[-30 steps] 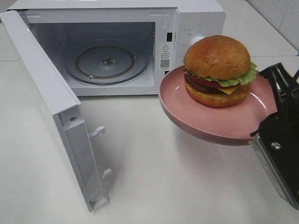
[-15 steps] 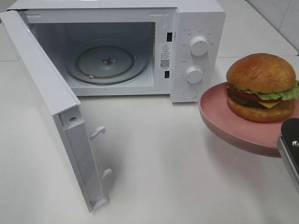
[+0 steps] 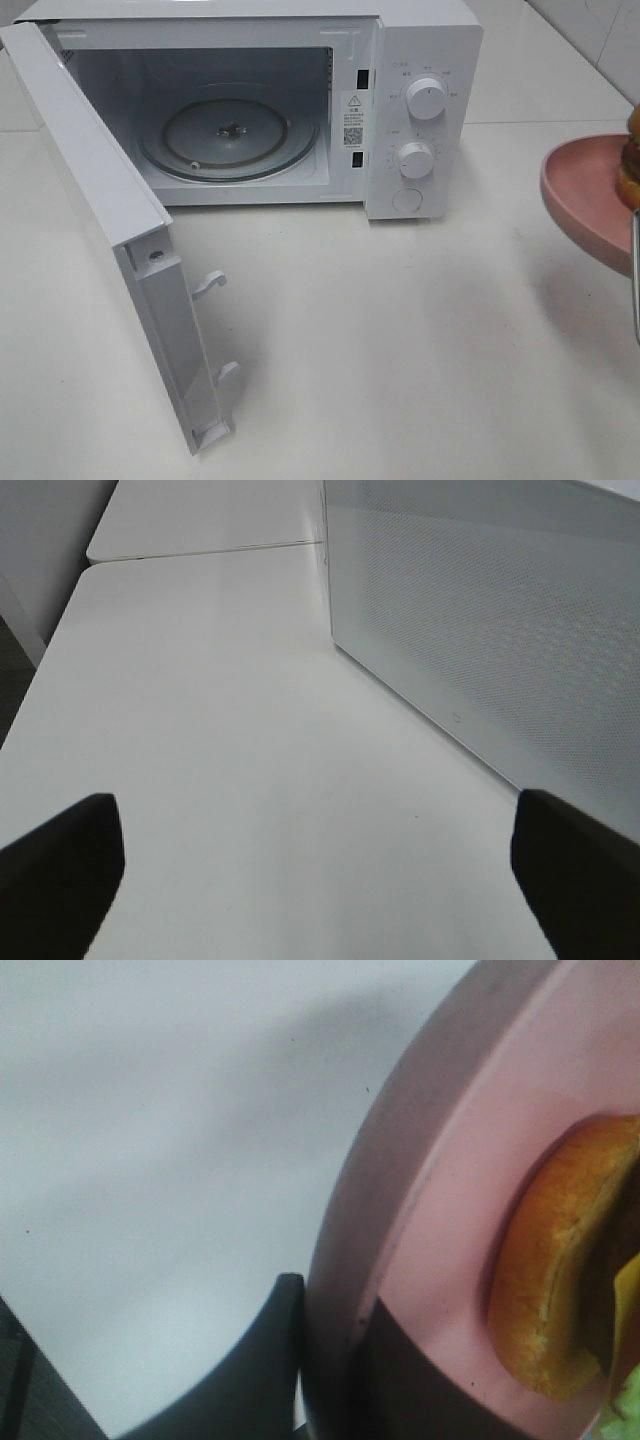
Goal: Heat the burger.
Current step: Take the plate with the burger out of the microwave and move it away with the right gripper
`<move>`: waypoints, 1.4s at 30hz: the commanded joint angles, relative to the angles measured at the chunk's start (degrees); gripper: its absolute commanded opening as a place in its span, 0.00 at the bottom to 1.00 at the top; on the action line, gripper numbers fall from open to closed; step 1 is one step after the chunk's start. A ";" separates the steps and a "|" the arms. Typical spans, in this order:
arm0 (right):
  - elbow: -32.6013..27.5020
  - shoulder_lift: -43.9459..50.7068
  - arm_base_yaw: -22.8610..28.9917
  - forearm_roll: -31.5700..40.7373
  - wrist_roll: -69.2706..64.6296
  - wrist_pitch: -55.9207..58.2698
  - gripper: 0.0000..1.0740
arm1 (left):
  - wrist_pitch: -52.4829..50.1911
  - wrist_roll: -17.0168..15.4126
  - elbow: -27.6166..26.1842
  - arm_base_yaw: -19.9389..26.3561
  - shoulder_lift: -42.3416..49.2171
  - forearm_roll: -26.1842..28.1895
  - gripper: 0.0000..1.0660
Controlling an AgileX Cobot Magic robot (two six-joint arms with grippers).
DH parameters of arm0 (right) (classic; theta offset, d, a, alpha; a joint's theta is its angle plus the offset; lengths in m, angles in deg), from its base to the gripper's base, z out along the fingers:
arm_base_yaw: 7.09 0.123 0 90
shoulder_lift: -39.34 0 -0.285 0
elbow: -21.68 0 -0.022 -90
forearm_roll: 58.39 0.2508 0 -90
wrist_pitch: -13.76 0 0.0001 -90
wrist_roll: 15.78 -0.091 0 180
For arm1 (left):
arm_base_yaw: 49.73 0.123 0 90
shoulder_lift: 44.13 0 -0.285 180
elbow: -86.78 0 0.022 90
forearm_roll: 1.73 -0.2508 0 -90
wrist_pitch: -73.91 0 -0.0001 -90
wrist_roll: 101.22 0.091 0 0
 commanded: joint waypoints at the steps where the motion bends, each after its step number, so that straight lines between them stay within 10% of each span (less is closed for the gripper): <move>1: 0.40 0.86 0.17 -4.93 -6.88 1.72 0.00 | 0.00 -0.17 0.17 0.29 1.03 0.06 0.92; 42: 5.33 -31.28 -4.87 -9.22 -67.15 8.77 0.00 | 0.00 -0.17 0.17 0.29 1.03 0.06 0.92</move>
